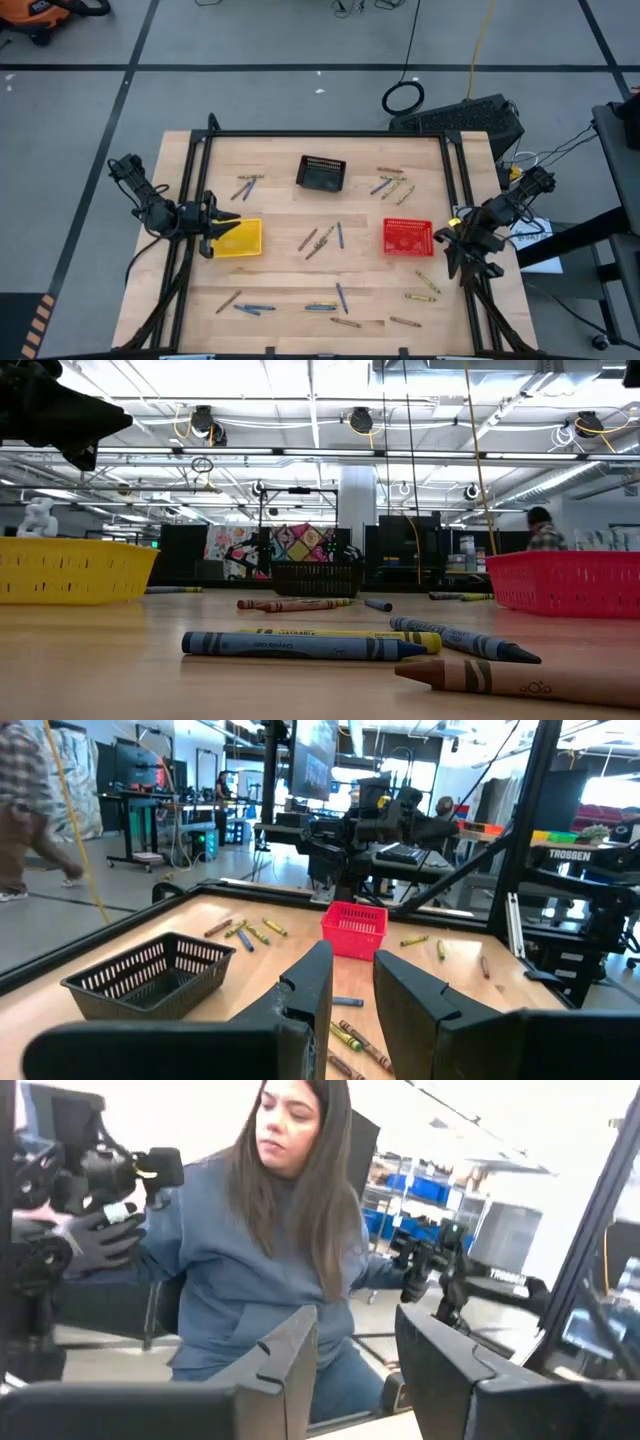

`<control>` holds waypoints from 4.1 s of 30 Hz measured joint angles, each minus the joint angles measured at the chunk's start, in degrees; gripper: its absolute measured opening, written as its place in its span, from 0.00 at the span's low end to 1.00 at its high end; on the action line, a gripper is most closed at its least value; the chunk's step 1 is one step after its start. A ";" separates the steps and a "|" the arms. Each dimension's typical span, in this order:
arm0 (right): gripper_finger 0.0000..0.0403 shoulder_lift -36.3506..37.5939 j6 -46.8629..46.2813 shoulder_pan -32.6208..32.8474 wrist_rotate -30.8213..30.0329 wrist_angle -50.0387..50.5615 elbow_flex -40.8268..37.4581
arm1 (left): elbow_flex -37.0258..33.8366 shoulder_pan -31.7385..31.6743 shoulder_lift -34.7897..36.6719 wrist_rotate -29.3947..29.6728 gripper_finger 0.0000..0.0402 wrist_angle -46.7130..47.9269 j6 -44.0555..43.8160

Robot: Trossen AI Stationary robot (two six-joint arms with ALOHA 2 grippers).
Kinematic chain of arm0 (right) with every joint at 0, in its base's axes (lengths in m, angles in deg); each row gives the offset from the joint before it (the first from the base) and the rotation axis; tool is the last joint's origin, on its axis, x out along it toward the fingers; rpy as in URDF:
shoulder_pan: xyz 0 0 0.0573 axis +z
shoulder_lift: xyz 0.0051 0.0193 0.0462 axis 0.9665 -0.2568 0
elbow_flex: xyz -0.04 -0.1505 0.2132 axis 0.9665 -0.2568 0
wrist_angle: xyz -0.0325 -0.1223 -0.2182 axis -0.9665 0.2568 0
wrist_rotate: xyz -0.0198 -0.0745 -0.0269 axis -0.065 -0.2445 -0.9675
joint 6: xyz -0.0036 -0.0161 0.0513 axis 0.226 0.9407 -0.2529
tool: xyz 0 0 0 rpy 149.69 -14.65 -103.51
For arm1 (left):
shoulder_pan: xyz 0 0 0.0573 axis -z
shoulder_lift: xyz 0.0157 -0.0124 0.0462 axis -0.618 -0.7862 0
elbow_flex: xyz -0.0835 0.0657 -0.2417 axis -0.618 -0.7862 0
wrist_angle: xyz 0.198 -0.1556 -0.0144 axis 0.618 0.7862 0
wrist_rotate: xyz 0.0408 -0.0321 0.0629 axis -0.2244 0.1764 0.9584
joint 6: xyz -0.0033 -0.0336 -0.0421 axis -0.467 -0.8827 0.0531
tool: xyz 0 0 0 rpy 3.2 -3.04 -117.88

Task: Sort crayons
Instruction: Put the green crayon into the red bin

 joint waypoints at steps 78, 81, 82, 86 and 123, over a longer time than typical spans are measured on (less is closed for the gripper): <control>0.31 -0.11 17.91 0.00 -47.98 0.07 0.00 | 0.00 -0.11 -0.02 17.92 0.20 0.27 -5.56; 0.31 -0.11 16.63 0.00 -47.99 0.05 0.00 | 0.00 -0.11 -0.02 17.92 0.20 0.30 -3.61; 0.31 -0.11 16.30 0.00 -47.99 0.05 0.00 | 0.00 -0.11 -0.02 17.90 0.20 0.30 -2.78; 0.31 -0.11 16.14 0.01 -47.99 0.05 0.00 | 0.00 -0.11 -0.02 17.90 0.20 0.30 -1.10; 0.31 -0.11 -5.50 0.02 -85.97 1.08 0.00 | 0.00 -0.11 -0.02 17.31 0.20 6.09 -1.44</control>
